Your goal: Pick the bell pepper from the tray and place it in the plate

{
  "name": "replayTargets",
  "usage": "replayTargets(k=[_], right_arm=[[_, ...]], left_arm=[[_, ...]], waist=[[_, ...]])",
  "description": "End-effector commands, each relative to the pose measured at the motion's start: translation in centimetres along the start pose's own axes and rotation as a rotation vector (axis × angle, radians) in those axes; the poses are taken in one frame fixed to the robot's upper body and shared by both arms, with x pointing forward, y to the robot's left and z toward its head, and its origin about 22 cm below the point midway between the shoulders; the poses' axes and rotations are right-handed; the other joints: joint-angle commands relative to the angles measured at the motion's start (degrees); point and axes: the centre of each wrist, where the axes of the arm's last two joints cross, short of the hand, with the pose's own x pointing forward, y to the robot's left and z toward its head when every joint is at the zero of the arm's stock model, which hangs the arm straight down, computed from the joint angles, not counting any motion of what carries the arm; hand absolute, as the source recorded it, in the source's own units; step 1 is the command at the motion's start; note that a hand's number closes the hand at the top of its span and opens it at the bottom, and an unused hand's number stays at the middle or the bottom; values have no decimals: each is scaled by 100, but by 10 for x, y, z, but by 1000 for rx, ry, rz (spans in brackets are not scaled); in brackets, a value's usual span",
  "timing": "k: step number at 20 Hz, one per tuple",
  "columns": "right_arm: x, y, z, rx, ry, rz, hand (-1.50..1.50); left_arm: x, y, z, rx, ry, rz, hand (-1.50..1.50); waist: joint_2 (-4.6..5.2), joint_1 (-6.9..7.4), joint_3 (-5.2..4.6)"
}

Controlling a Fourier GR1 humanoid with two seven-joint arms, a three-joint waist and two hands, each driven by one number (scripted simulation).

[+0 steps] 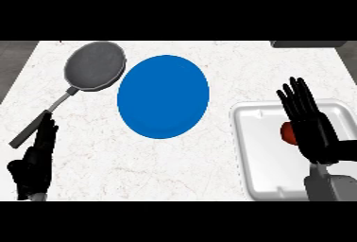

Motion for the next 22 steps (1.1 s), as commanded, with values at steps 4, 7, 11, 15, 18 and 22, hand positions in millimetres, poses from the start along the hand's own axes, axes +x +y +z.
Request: replayTargets(k=[4, 7, 11, 15, 18, 22], right_arm=[[15, -24, -6, -533, -218, -98, -150], [22, -98, 44, -842, -70, 359, -150], [17, -53, 22, -1214, -377, 348, -150], [25, -5, 1, -1369, -508, 346, -150], [17, 34, 22, -1341, -493, 382, -150], [-8, 60, 58, -1211, -279, 431, -150]], left_arm=[[6, 20, -10, -57, -89, -176, 0], [3, 32, -6, -83, -75, -201, 0], [9, 29, -4, -147, -87, -209, 0], [7, 22, -4, -179, -78, -212, 0], [9, 19, 5, -202, -77, -212, 0], [10, 24, -3, -189, -80, -221, 0]], waist=[[-101, -192, -76], [45, -465, -187], [-109, -165, -103], [-114, -63, -90], [-124, -50, -87], [-108, -99, -99]])
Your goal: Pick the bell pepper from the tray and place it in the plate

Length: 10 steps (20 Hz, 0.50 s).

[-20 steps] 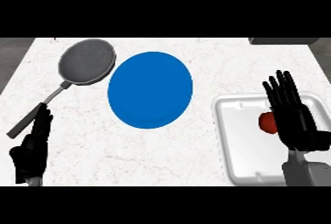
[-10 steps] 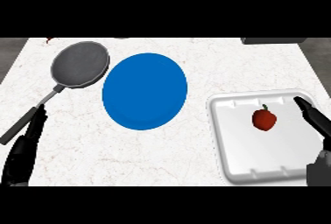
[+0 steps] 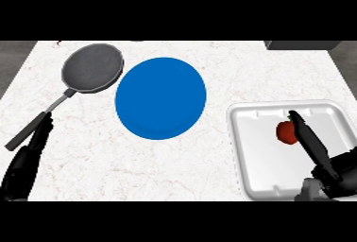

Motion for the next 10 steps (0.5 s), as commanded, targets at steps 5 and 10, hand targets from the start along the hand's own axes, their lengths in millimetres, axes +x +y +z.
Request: replayTargets(k=[5, 10], right_arm=[[-28, -40, 35, 157, 199, 315, -150], [-22, -66, -1, 228, 338, 451, -150]], left_arm=[[2, 7, 2, -7, -18, -26, 0], [6, 0, -1, -13, -28, -25, 0]], waist=[[43, 119, -28], [46, 81, -34]])
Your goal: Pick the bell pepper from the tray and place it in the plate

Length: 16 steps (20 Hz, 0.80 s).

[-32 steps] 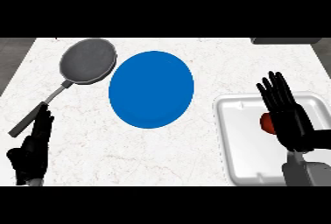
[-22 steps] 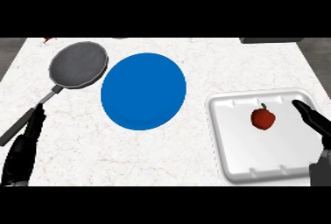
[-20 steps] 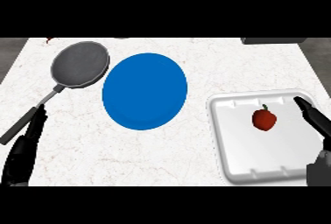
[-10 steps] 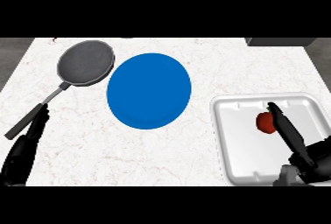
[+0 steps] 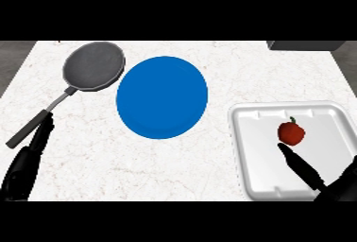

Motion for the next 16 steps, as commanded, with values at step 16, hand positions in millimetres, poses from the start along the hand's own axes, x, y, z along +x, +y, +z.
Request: replayTargets(k=[16], right_arm=[[68, -1, -70, 388, 410, 498, -150]], left_arm=[[6, -4, -7, 18, -1, -3, 0]], waist=[[-18, -14, 40]])
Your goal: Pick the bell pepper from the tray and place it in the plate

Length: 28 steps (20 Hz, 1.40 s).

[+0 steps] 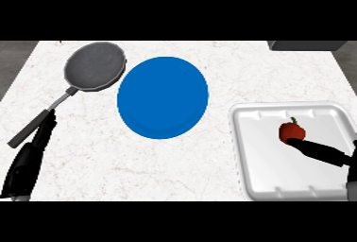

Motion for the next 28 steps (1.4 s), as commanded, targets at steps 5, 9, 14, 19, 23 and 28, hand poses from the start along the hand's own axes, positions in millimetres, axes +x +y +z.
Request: replayTargets(k=[5, 9, 14, 19, 23, 28], right_arm=[[11, -5, -22, 128, 87, 130, -150], [-3, 11, -26, 158, 74, 127, -150], [-18, 25, -40, 219, 96, 136, -150], [-2, 34, -53, 239, 102, 146, -150], [-26, 38, -37, 247, 114, 179, -150], [-17, 64, -52, 258, 111, 181, -150]], left_arm=[[-7, -8, -6, 5, 10, 1, 0], [-6, -8, -1, 2, 13, -14, 0], [-15, -2, 4, -9, 0, 4, 0], [-15, 15, 0, -2, 17, 18, 0], [-6, 5, 2, -12, 14, 16, 0], [7, 7, -3, -2, 15, 11, 0]], waist=[[-4, -55, 13], [-8, -49, 14], [-4, -37, 15], [-6, -36, 14], [-12, -52, 14], [-7, -37, 14]])
